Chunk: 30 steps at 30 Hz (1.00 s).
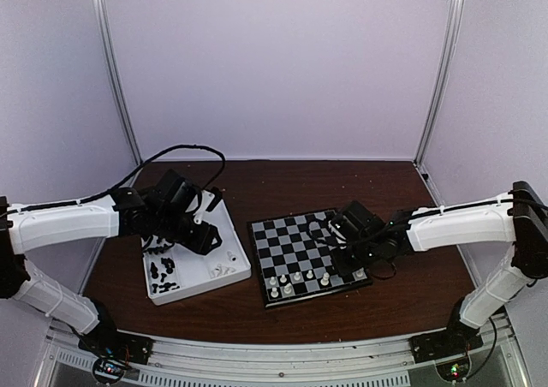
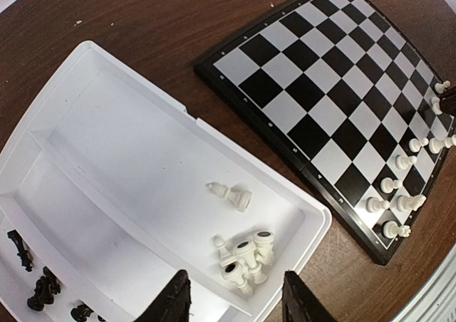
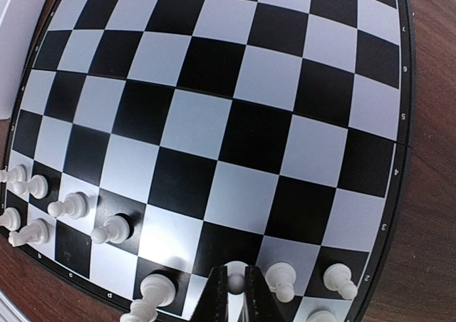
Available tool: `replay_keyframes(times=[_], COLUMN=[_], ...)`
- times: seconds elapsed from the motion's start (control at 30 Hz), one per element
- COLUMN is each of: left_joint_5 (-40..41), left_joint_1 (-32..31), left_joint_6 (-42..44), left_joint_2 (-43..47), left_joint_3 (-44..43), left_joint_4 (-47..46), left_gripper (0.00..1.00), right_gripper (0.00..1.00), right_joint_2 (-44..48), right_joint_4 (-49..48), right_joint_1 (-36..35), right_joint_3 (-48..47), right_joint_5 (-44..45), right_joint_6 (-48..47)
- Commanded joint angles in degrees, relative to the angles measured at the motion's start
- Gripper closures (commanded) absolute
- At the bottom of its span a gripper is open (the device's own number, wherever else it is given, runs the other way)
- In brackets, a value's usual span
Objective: Set up the chess pieces on the board
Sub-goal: Place the chess piece on the chessboard.
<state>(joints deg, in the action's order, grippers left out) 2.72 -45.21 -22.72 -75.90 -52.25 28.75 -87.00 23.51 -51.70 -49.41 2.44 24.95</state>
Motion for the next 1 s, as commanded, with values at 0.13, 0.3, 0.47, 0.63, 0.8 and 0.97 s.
replay_keyframes(times=[0.13,0.3,0.47,0.63,0.8,0.97], left_joint_5=[1.1,1.0,0.9,0.8,0.7,0.5], left_joint_1=[0.2,0.2,0.2,0.2,0.2,0.2], left_joint_6=[-0.4,-0.5,-0.4,-0.4,-0.3,-0.4], left_joint_2=[-1.2,-1.5,-1.7,-2.0,-2.2,-2.5], left_joint_3=[-2.0,-1.9,-2.1,-2.1,-2.1,-2.0], left_joint_4=[0.6,0.4,0.4,0.4,0.4,0.1], left_gripper=[0.56,0.56,0.56,0.56,0.56,0.56], right_gripper=[0.99,0.98,0.97,0.92,0.86,0.82], right_joint_2=[-2.4,-3.5,-4.6,-4.8,-3.9,-2.5], right_joint_4=[-2.7,-3.3,-3.6,-3.5,-2.5,-1.8], right_joint_1=[-1.4,-1.5,-1.6,-1.8,-1.8,-1.8], right_joint_3=[-0.2,-0.1,-0.5,-0.6,-0.6,-0.3], right_joint_5=[0.8,0.8,0.9,1.5,2.4,3.2], right_joint_6=[0.9,0.8,0.8,0.9,0.8,0.8])
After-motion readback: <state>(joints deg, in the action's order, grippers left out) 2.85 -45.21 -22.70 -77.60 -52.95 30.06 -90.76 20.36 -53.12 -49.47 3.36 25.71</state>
